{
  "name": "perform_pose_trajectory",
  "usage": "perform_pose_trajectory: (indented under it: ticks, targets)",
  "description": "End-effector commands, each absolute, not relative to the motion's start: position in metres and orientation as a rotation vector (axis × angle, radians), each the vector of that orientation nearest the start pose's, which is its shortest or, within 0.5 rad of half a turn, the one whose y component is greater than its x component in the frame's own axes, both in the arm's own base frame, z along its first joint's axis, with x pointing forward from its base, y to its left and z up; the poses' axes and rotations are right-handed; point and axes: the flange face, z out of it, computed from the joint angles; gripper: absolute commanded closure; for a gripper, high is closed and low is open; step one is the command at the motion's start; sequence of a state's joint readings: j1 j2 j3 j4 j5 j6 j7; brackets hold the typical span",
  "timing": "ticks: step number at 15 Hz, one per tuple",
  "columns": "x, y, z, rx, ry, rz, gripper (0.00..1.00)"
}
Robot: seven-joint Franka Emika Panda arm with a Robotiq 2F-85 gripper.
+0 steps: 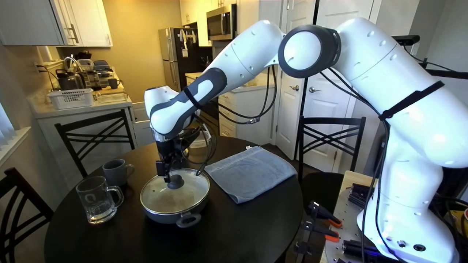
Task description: Put the glass lid on the blue towel.
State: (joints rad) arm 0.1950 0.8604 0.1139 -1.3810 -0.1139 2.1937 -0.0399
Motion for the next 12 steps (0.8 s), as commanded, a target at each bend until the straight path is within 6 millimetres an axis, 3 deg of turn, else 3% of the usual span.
perform_pose_trajectory:
  ticks: [1,8,10,12]
  targets:
    - [0.6995,0.1948,0.1979,-3.036,-0.605,0.118,0.0]
    - [0.6985,0.1944,0.1895,-3.002,-0.603,0.162,0.0]
    - [0.6979,0.1954,0.1894,-3.0,-0.612,0.165,0.26]
    - [0.6988,0.196,0.1898,-2.998,-0.616,0.163,0.4]
